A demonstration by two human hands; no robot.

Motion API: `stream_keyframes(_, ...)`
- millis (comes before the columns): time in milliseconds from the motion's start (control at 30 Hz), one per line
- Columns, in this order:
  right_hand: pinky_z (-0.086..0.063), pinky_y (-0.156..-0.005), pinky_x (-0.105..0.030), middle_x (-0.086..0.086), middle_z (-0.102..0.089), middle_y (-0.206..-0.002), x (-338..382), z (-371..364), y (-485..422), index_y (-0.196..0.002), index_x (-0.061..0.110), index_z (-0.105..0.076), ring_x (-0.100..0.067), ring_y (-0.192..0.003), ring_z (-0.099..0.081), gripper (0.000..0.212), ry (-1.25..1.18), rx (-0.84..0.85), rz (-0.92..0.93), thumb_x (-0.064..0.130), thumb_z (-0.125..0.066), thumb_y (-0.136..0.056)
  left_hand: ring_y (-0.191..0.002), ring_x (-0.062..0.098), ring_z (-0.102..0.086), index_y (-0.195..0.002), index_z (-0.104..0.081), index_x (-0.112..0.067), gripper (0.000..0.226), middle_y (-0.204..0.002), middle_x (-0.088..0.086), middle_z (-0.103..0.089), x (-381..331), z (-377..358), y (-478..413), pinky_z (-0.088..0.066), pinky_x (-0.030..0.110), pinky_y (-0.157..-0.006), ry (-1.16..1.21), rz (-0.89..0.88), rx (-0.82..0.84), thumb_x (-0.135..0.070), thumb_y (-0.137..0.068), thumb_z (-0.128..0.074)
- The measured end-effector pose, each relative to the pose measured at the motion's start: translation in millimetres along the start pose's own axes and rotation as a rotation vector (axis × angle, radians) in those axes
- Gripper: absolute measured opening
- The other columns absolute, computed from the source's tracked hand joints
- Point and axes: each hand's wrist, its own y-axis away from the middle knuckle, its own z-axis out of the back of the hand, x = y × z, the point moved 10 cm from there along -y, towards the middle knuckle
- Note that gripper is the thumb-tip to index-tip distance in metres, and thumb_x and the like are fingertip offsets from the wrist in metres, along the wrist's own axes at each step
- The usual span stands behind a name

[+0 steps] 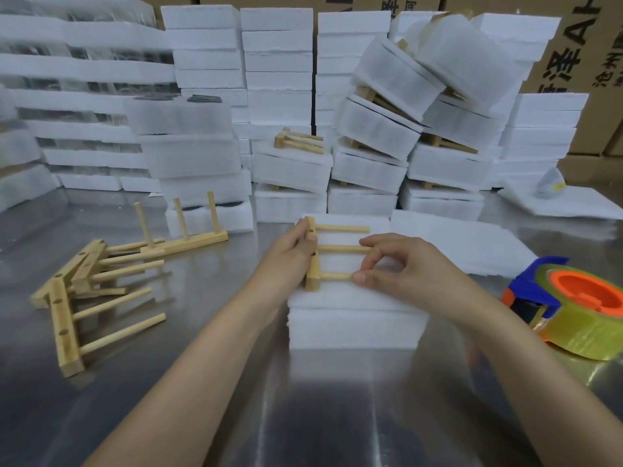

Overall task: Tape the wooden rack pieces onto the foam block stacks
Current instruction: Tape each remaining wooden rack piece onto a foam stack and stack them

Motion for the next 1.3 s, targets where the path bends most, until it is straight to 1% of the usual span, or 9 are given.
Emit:
stream_keyframes(100, -0.027, -0.097, -0.017, 0.018, -0.054, -0.124, 1, -2, -1, -0.071, 0.028, -0.067, 0.004, -0.12, -0.045, 0.014, 0.035, -0.016, 0.011, 0.037, -0.075, -0.077, -0.107, -0.006, -0.055, -0.132, -0.049, -0.042, 0.042, -0.118, -0.03, -0.054, 7, -6, 1, -0.045, 0.014, -0.086, 0.044, 0.053, 0.034, -0.026, -0.095, -0.055)
stream_keyframes(167, -0.025, -0.093, -0.015, 0.016, -0.052, -0.123, 2, -3, -2, -0.075, 0.024, -0.066, 0.005, -0.119, -0.043, 0.015, 0.079, -0.021, 0.026, 0.036, -0.071, -0.082, -0.108, -0.007, -0.053, -0.138, -0.043, -0.043, 0.047, -0.126, -0.023, -0.045, 6, -6, 4, -0.045, 0.012, -0.081, 0.042, 0.055, 0.014, -0.03, -0.095, -0.056)
stream_keyframes(300, -0.027, -0.077, -0.016, 0.01, -0.044, -0.131, 5, -11, -1, -0.089, 0.017, -0.058, -0.001, -0.096, -0.046, 0.017, 0.195, 0.024, 0.061, 0.033, -0.058, -0.093, -0.137, 0.01, -0.036, -0.149, -0.031, -0.03, 0.055, -0.153, -0.01, -0.031, 15, -1, 6, -0.035, 0.036, -0.111, 0.067, 0.143, -0.06, -0.046, -0.098, -0.044)
stream_keyframes(400, -0.031, -0.075, -0.024, 0.002, -0.045, -0.128, 5, -16, -1, -0.096, 0.012, -0.053, -0.014, -0.097, -0.05, 0.018, 0.239, 0.045, 0.066, 0.029, -0.051, -0.097, -0.117, 0.015, -0.055, -0.136, -0.046, -0.022, 0.045, -0.132, -0.001, -0.056, 22, -4, 9, -0.047, 0.033, -0.094, 0.051, 0.227, -0.05, -0.047, -0.101, -0.033)
stream_keyframes(500, -0.032, -0.074, -0.014, 0.005, -0.047, -0.124, 2, -13, 0, -0.096, 0.017, -0.053, -0.014, -0.104, -0.049, 0.017, 0.185, 0.027, 0.038, 0.033, -0.053, -0.095, -0.122, 0.02, -0.053, -0.14, -0.043, -0.023, 0.05, -0.134, 0.002, -0.055, 26, -5, 10, -0.04, 0.041, -0.107, 0.04, 0.266, -0.05, -0.051, -0.1, -0.032)
stream_keyframes(667, -0.029, -0.082, -0.011, 0.007, -0.042, -0.136, -18, 18, -2, -0.122, 0.027, -0.047, -0.005, -0.119, -0.04, 0.022, -0.121, -0.277, -0.102, 0.028, -0.044, -0.1, -0.119, 0.029, -0.055, -0.138, -0.046, -0.016, 0.045, -0.131, 0.01, -0.056, 31, 4, 9, -0.043, 0.046, -0.104, 0.068, 0.335, -0.111, -0.04, -0.102, -0.031)
stream_keyframes(833, -0.013, -0.107, -0.021, 0.01, -0.017, -0.159, -45, 0, -4, -0.154, 0.022, -0.017, -0.009, -0.146, -0.016, 0.056, -0.243, -0.141, -0.314, 0.042, -0.031, -0.103, -0.094, 0.028, -0.063, -0.124, -0.052, -0.014, 0.03, -0.114, 0.014, -0.061, 31, 4, 12, -0.056, 0.035, -0.07, 0.056, 0.338, -0.126, -0.017, -0.1, -0.035)
stream_keyframes(1133, -0.009, -0.114, -0.027, 0.012, -0.009, -0.161, -46, -5, -2, -0.155, 0.023, -0.005, -0.009, -0.148, -0.008, 0.07, -0.177, -0.103, -0.351, 0.058, -0.026, -0.098, -0.077, 0.011, -0.052, -0.105, -0.044, -0.029, 0.027, -0.087, -0.006, -0.049, 25, 2, 13, -0.044, 0.024, -0.067, -0.074, 0.284, -0.149, -0.007, -0.094, -0.033)
stream_keyframes(1300, -0.012, -0.114, -0.029, 0.007, -0.012, -0.161, -47, -6, -4, -0.155, 0.02, -0.003, -0.014, -0.148, -0.011, 0.073, -0.132, -0.096, -0.341, 0.059, -0.028, -0.098, -0.08, 0.018, -0.055, -0.14, -0.032, -0.016, 0.046, -0.096, 0.004, -0.054, 21, 4, 13, -0.044, 0.027, -0.062, -0.053, 0.283, -0.163, -0.013, -0.094, -0.038)
